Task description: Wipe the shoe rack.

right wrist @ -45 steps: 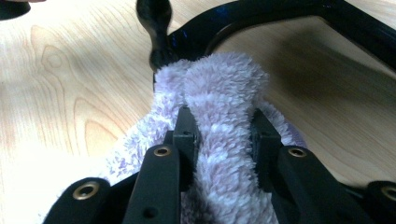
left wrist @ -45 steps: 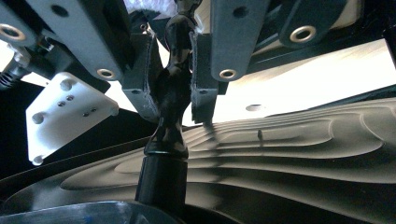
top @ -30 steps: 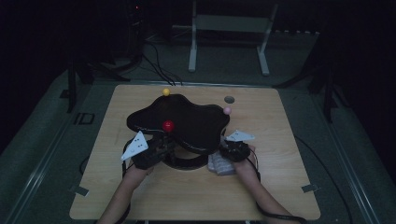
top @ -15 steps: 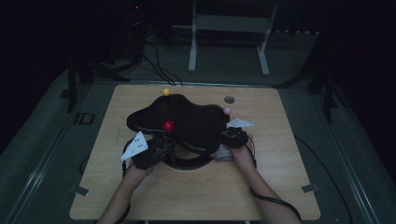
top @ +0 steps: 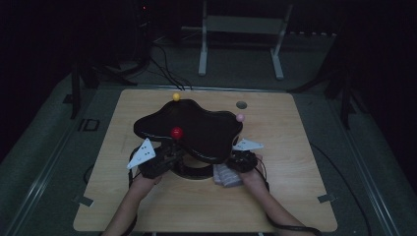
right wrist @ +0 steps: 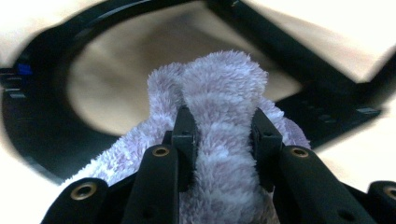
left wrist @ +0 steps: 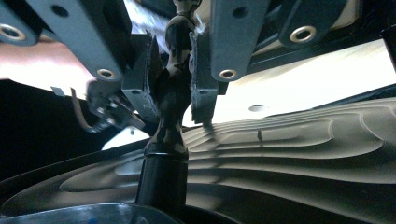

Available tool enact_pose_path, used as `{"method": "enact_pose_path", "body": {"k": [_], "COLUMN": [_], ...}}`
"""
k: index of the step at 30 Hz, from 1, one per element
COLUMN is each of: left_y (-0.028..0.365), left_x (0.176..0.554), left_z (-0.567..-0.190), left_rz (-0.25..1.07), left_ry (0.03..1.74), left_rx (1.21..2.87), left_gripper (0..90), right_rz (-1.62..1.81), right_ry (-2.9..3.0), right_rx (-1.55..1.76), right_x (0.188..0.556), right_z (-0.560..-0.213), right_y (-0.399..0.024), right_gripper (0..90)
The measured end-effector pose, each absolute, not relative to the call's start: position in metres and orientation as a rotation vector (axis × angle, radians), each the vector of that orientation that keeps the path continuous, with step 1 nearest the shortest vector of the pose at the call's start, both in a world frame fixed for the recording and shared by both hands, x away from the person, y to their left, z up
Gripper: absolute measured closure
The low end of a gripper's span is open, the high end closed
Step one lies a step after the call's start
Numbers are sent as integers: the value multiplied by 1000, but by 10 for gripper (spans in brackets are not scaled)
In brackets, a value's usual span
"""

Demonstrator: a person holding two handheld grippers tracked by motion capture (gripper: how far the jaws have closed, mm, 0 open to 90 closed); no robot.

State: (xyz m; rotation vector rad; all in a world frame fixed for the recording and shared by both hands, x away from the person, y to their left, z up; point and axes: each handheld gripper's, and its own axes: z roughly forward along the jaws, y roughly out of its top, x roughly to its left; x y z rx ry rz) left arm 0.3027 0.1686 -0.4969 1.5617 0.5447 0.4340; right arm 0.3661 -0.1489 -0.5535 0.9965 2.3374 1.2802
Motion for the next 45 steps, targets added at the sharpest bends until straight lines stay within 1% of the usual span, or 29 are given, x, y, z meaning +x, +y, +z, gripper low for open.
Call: {"method": "enact_pose_path", "body": {"k": [5, 7, 12, 14, 16, 17, 18, 19, 20, 21, 23, 25, 29, 33, 36, 37, 38, 40, 43, 44, 45], "left_y": [169, 171, 172, 172, 172, 172, 172, 172, 172, 172, 172, 172, 171, 172, 171, 171, 171, 170, 170, 170, 171], "left_x": [303, 303, 304, 304, 304, 304, 304, 304, 304, 304, 304, 304, 304, 303, 303, 302, 302, 301, 301, 301, 300], "left_z": [-497, -497, -497, -497, -497, -497, -497, -497, -497, -497, -497, -497, -497, -498, -498, -498, -498, -497, -496, -497, -498], "left_rz": [431, 423, 418, 418, 418, 418, 418, 418, 418, 418, 418, 419, 427, 431, 448, 446, 449, 456, 449, 454, 468], "left_ry": [545, 544, 538, 537, 536, 535, 535, 535, 535, 535, 534, 534, 534, 537, 537, 539, 541, 547, 558, 561, 566], "left_rx": [1563, 1559, 1560, 1561, 1561, 1560, 1560, 1561, 1560, 1561, 1560, 1558, 1560, 1559, 1562, 1561, 1562, 1569, 1569, 1577, 1576], "left_gripper": [747, 747, 747, 747, 748, 747, 747, 748, 748, 747, 748, 747, 747, 747, 747, 747, 747, 746, 743, 694, 694], "right_rz": [1324, 1310, 1302, 1287, 1271, 1278, 1278, 1263, 1263, 1274, 1275, 1251, 1272, 1276, 1286, 1287, 1287, 1301, 1302, 1286, 1286], "right_ry": [2444, 2435, 2455, 2431, 2385, 2355, 2355, 2326, 2326, 2318, 2314, 2273, 2262, 2256, 2305, 2346, 2346, 2386, 2407, 2416, 2416], "right_rx": [835, 833, 773, 780, 825, 903, 903, 958, 958, 1002, 1017, 1095, 1134, 1112, 1028, 950, 950, 900, 854, 820, 820], "right_x": [334, 322, 331, 338, 352, 366, 366, 382, 382, 391, 396, 420, 424, 403, 373, 354, 354, 334, 324, 317, 317], "right_z": [-555, -553, -553, -553, -553, -554, -554, -553, -553, -553, -553, -552, -553, -554, -555, -555, -555, -555, -555, -554, -554], "right_y": [-112, -99, -111, -121, -138, -150, -150, -159, -159, -164, -167, -170, -171, -171, -165, -156, -156, -141, -132, -124, -124], "right_gripper": [695, 695, 690, 689, 688, 687, 687, 684, 684, 683, 682, 673, 679, 690, 693, 694, 694, 693, 693, 693, 693]}}
